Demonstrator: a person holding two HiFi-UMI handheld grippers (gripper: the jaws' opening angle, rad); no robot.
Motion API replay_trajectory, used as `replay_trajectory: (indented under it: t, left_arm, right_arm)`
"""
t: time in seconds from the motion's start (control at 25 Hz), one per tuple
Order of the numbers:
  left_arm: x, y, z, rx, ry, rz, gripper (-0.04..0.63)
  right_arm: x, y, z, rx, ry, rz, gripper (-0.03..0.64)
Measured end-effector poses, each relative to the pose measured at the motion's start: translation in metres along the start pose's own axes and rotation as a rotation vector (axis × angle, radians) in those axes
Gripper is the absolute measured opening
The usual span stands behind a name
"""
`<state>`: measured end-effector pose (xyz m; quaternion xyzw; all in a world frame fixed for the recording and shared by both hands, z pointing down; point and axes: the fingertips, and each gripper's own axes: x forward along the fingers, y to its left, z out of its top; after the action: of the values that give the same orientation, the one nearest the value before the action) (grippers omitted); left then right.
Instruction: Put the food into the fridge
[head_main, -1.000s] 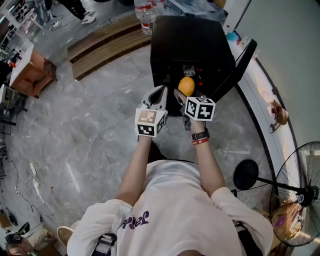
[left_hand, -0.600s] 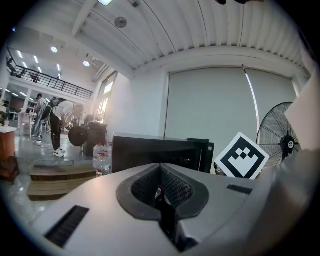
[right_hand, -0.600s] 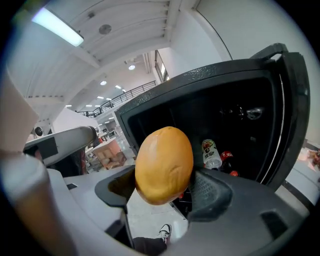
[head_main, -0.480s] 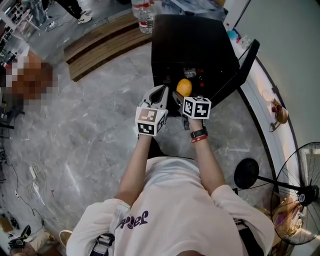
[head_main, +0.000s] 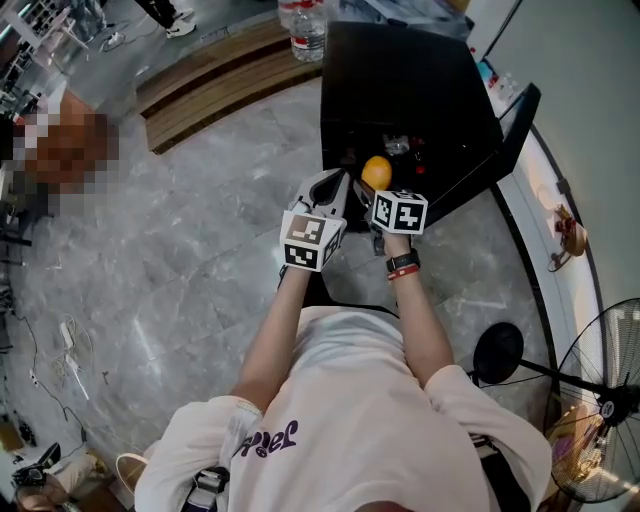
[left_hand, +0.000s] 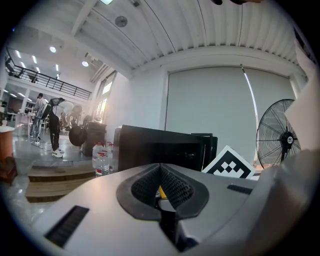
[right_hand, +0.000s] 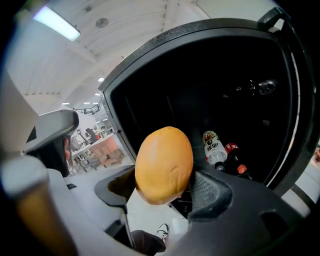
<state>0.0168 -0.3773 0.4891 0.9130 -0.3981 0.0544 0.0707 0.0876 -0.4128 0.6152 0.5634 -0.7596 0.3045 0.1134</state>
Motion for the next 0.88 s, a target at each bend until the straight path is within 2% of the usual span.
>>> replay_trajectory:
  t: [0.48, 0.68, 0.88]
  left_arm:
    - [0.006, 0.001, -0.045, -0.004, -0.004, 0.007, 0.017]
    - [0.007, 0.006, -0.046, 0.011, -0.017, 0.009, 0.017]
    - [0.003, 0.017, -0.041, 0.024, -0.032, 0.022, 0.017]
  right_arm:
    - [0.042, -0.031, -0.033, -0.015, 0.001, -0.019, 0.342]
    - [0.066, -0.036, -0.04, -0.01, 0.007, -0.015, 0.342]
    - [0.086, -0.037, -0.034, -0.048, -0.004, -0.024, 0.342]
